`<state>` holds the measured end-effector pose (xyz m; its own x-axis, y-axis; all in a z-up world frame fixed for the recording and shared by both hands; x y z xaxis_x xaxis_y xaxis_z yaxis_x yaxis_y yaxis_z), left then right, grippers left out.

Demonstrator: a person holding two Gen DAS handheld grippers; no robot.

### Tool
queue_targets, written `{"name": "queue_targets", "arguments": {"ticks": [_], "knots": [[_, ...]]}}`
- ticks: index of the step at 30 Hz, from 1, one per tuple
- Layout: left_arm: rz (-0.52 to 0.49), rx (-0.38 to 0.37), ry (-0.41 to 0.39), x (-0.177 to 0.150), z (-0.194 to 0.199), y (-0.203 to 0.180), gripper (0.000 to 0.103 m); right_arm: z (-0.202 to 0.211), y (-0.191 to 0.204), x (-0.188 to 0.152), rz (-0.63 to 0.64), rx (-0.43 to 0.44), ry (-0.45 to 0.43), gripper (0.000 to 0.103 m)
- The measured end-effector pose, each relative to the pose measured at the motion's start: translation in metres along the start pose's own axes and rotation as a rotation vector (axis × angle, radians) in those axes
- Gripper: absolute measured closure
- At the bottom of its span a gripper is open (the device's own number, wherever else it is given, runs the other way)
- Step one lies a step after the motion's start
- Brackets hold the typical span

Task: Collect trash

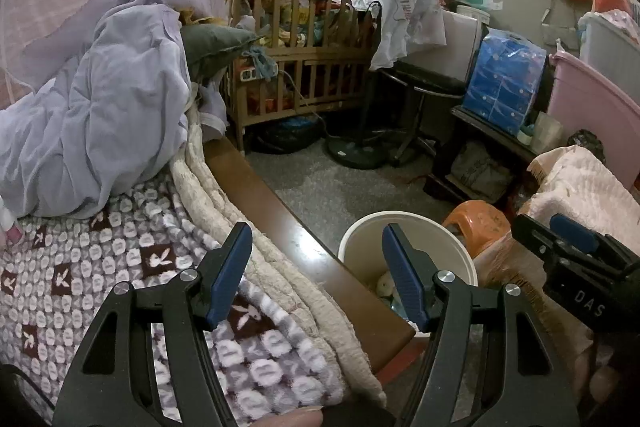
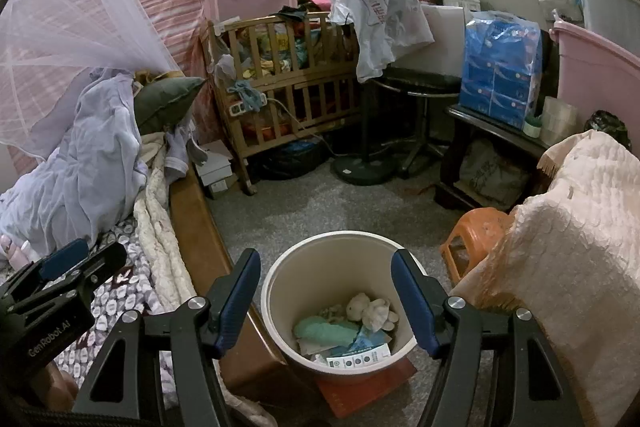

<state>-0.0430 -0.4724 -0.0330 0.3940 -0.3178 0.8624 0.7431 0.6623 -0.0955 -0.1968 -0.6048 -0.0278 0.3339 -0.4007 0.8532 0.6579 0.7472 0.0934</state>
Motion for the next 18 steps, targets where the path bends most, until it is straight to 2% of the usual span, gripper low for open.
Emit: {"name": "queue_targets", "arguments": {"ticks": [18], "knots": [[0.001,0.001,0.008,-0.0043,-0.0031,-0.0004,0.037,-0.0002,0.0006,0.0010,0.000,0.000,0.002,0.036]]}}
Point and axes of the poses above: each gripper's, at about its wrist camera, not at the fingertips, and z roughly against the way its jaws point, y to its left, x to its top, the point moved 9 cm from there along -z, roughly the way its jaws point, and after that the axes turned 5 degrees about -y, right-handed, at the moved point
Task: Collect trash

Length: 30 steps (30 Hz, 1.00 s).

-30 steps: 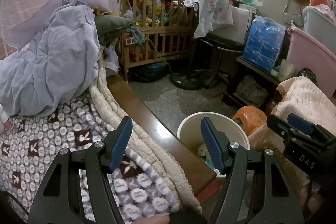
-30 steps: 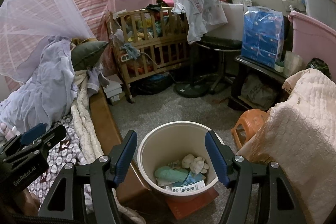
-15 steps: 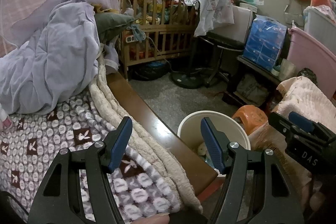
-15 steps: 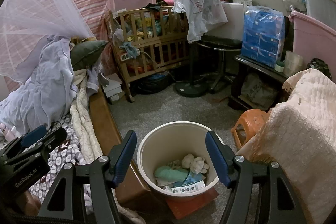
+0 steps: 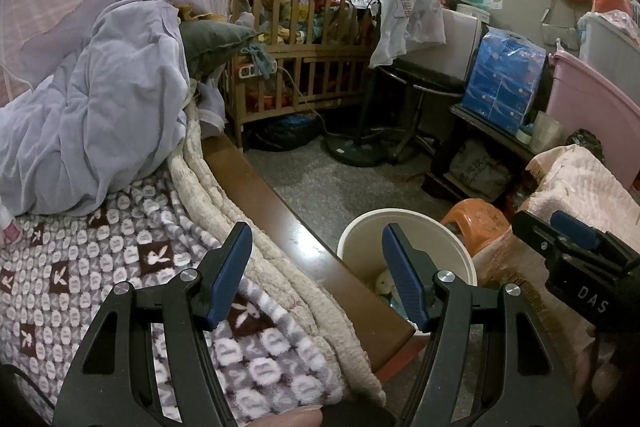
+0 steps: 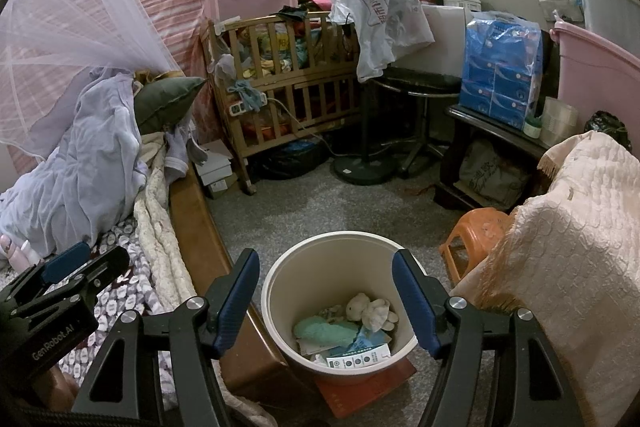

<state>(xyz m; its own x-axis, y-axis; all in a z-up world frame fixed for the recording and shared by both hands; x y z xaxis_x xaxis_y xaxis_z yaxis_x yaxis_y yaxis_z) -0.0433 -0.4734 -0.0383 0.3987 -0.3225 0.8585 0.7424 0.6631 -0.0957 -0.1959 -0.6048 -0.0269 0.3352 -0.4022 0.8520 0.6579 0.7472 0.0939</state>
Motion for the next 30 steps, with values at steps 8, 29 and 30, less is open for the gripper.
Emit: {"name": "queue_targets", "arguments": {"ticks": [8,29,30], "knots": [[0.001,0.002,-0.001,0.001,0.000,0.000,0.037,-0.006,-0.002,-0.002,-0.001,0.002,0.010,0.036],[0.002,0.002,0.001,0.002,-0.001,-0.001,0.037,-0.011,-0.008,-0.002,-0.003,0.005,0.019,0.036],[0.002,0.001,0.003,0.000,-0.001,-0.001,0.037,-0.011,-0.007,-0.002,-0.002,0.005,0.018,0.036]]}}
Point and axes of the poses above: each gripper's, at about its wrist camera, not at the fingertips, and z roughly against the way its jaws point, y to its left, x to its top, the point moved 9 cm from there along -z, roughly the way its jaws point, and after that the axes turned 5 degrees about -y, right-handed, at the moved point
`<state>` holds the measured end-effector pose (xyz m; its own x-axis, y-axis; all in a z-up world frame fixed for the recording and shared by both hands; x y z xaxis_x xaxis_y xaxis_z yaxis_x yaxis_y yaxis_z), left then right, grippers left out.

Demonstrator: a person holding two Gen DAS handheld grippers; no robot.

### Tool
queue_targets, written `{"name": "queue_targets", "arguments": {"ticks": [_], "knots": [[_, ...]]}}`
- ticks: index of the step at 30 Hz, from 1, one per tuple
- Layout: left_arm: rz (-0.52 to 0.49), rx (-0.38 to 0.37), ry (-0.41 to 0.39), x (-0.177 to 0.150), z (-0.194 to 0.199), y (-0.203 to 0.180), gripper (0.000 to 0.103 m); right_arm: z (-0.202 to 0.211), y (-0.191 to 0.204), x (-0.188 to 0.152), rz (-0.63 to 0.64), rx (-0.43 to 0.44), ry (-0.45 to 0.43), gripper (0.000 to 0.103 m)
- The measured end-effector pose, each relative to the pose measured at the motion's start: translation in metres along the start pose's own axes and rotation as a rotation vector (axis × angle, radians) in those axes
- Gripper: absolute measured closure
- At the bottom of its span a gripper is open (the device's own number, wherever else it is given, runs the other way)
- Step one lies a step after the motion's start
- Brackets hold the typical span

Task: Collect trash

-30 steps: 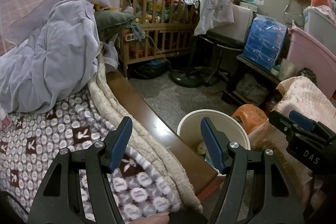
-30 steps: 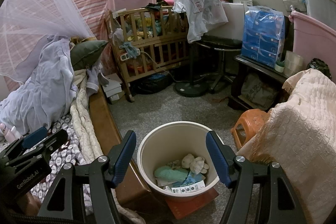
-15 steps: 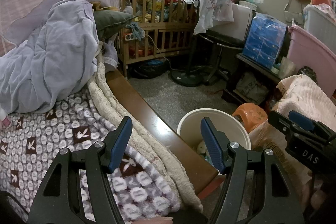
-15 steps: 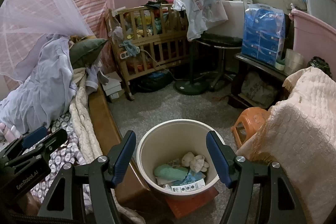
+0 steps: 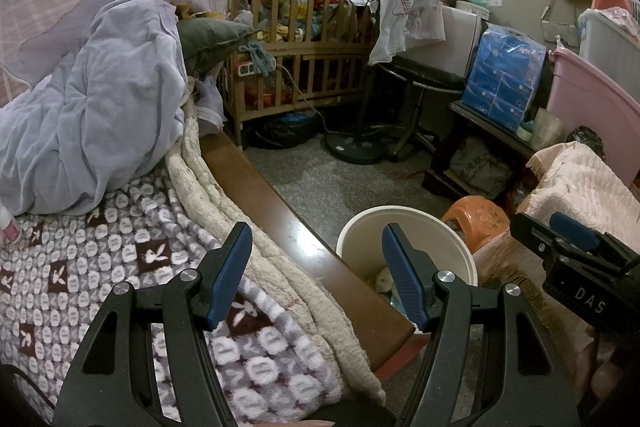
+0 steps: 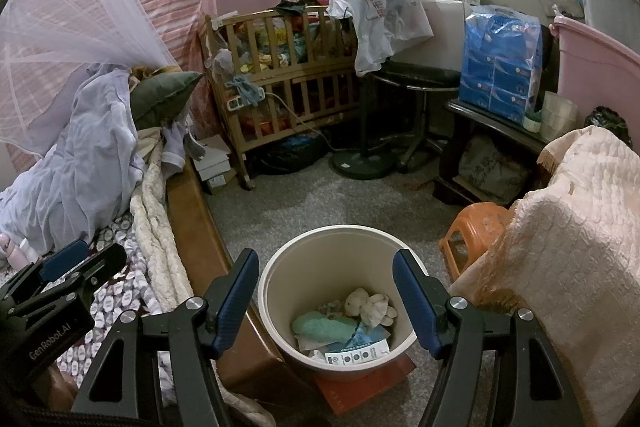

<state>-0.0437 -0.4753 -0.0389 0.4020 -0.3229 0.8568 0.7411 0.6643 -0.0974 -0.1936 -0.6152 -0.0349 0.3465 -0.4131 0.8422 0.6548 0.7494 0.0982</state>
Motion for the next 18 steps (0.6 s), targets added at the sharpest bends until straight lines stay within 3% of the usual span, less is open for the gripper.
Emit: {"name": "queue_targets", "arguments": {"ticks": [18], "knots": [[0.005,-0.010,0.021,-0.012,-0.002,0.008,0.037,-0.007,-0.007,-0.014,0.014,0.011,0.021,0.036]]}}
Point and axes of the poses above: each gripper's, at about its wrist camera, not at the fingertips, and z roughly against the way its jaws point, y to its left, x to its top, the point moved 9 cm from there along -z, roughly the way its jaws point, and after that the axes turned 5 degrees about -y, right-handed, at the moved point
